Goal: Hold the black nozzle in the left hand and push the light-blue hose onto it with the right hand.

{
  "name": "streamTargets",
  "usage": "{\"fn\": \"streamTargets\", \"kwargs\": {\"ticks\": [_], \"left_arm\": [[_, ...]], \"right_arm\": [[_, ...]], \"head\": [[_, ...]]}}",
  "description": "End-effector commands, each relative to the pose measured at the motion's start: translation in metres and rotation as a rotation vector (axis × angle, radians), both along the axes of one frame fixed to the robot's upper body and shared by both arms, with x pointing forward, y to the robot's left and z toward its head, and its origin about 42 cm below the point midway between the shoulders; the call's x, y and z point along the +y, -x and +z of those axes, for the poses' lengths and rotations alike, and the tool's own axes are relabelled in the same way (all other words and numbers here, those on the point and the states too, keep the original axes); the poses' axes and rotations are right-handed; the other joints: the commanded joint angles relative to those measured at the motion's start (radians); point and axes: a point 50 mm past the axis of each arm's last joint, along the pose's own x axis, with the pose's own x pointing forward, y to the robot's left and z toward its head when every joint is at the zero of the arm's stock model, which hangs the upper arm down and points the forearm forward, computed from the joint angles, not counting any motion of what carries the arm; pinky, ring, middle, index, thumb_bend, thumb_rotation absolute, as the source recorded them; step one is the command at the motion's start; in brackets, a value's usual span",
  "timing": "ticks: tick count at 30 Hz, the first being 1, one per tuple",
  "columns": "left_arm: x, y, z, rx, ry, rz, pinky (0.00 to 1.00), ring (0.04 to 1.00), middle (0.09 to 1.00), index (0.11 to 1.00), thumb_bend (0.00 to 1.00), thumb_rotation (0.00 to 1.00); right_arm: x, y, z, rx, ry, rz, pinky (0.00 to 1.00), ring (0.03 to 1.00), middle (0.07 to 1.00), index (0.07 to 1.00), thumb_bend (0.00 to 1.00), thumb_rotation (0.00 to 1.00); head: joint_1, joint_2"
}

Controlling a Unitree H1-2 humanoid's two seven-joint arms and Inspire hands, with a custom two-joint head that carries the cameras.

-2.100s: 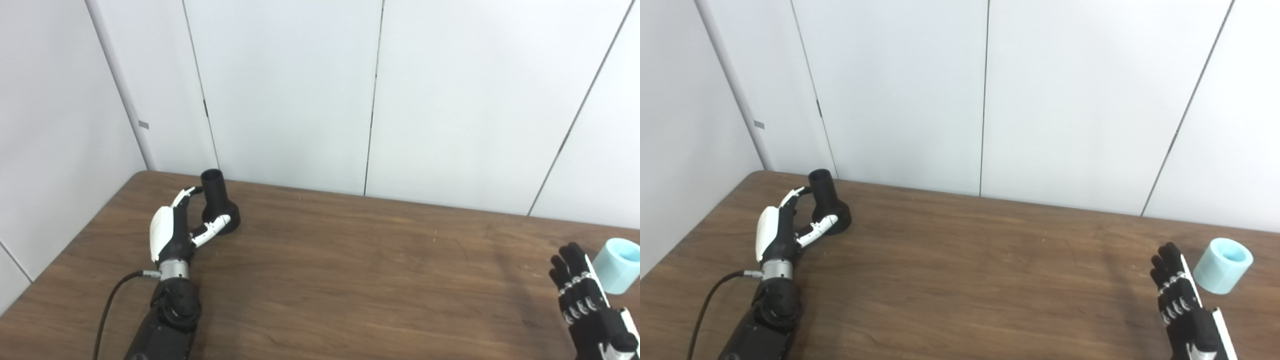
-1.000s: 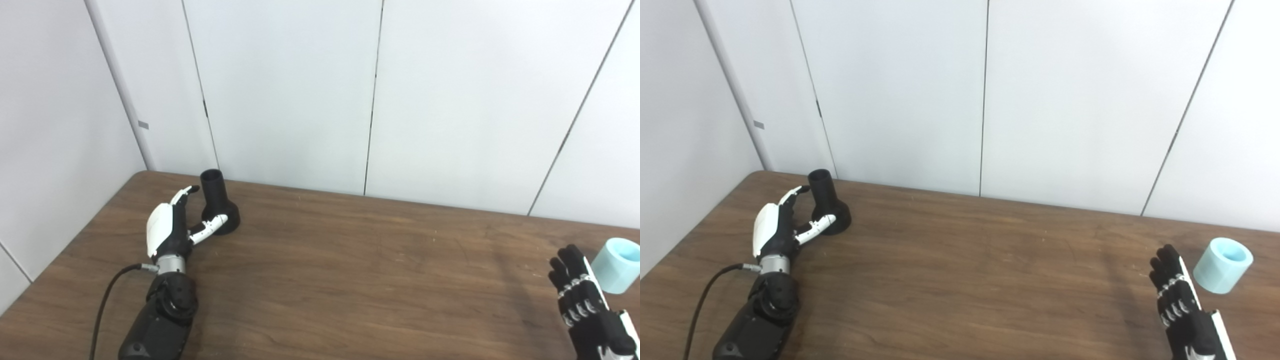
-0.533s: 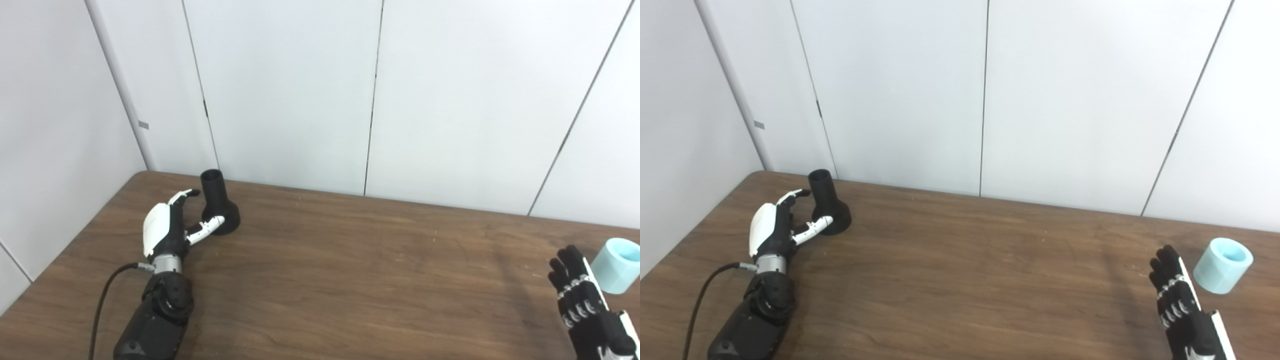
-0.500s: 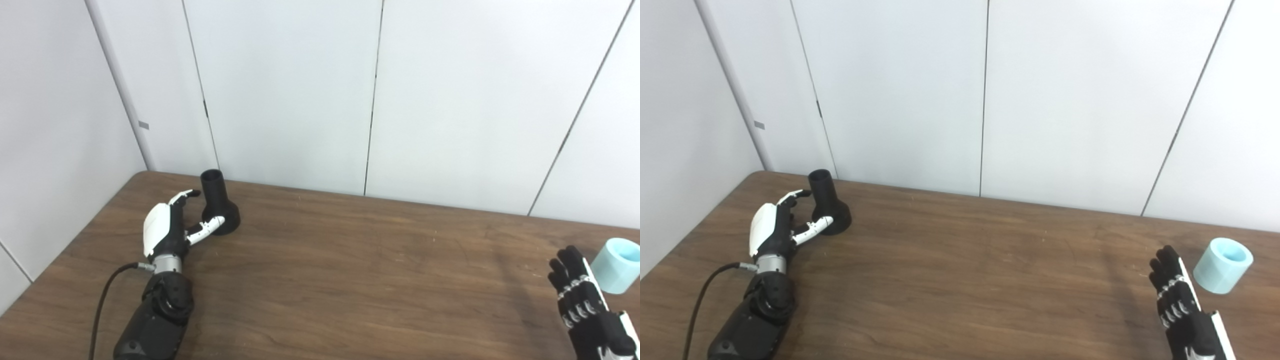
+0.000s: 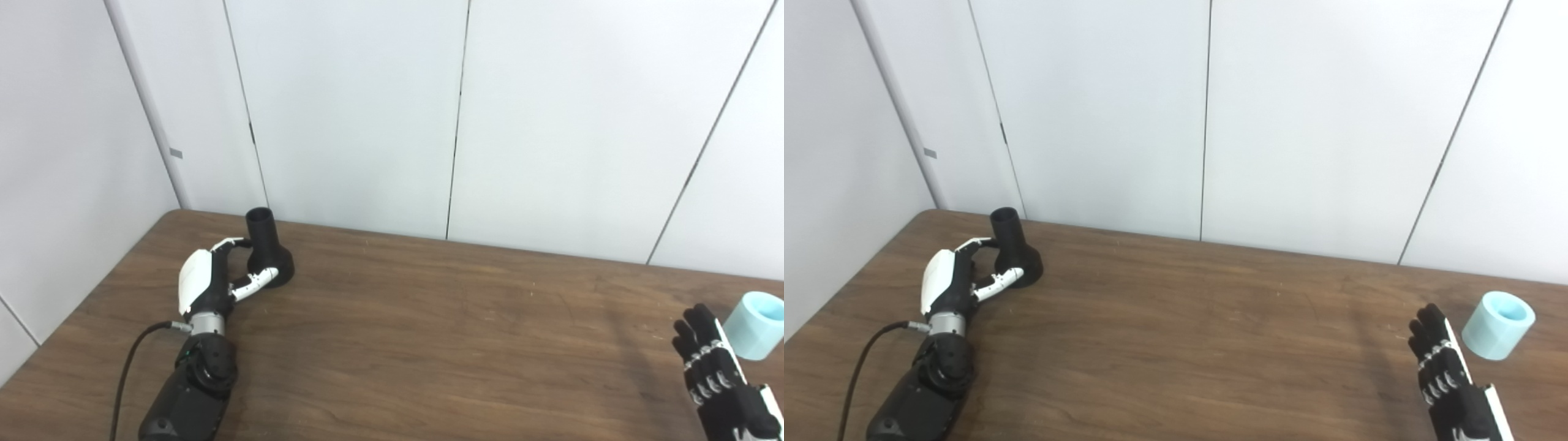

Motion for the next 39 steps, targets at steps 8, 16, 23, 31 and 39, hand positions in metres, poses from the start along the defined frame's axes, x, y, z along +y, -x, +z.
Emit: {"fn": "streamTargets", "kwargs": {"ticks": [8, 16, 23, 31, 39], "left_arm": [[-0.0051, -0.0071, 0.0126, -0.025, -0.005, -0.050, 0.78, 0.870, 0.819, 0.614, 0.70, 0.44], [-0.0026, -0.0093, 0.0142, -0.012, -0.028, -0.050, 0.77, 0.863, 0.815, 0.605, 0.70, 0.45], [-0.0029, -0.0104, 0.0126, -0.002, -0.051, -0.028, 0.72, 0.833, 0.788, 0.579, 0.68, 0.41], [-0.0035, -0.0097, 0.0097, 0.014, -0.066, -0.012, 0.69, 0.810, 0.773, 0.580, 0.65, 0.42], [-0.0031, -0.0106, 0.0097, 0.019, -0.069, -0.010, 0.68, 0.799, 0.770, 0.580, 0.65, 0.42]], "right_arm": [[0.0043, 0.0233, -0.0294, 0.111, -0.039, -0.028, 1.00, 1.000, 1.000, 1.000, 0.78, 1.00], [0.0055, 0.0239, -0.0270, 0.108, -0.033, -0.027, 1.00, 1.000, 1.000, 1.000, 0.78, 1.00], [0.0056, 0.0240, -0.0266, 0.108, -0.029, -0.026, 1.00, 1.000, 1.000, 1.000, 0.78, 1.00], [0.0049, 0.0239, -0.0266, 0.110, -0.026, -0.026, 1.00, 1.000, 1.000, 1.000, 0.78, 1.00], [0.0054, 0.0237, -0.0264, 0.113, -0.026, -0.028, 1.00, 1.000, 1.000, 1.000, 0.77, 1.00]], "head": [[-0.003, 0.003], [-0.005, 0.006], [-0.006, 0.008], [-0.005, 0.013], [-0.007, 0.016]]}}
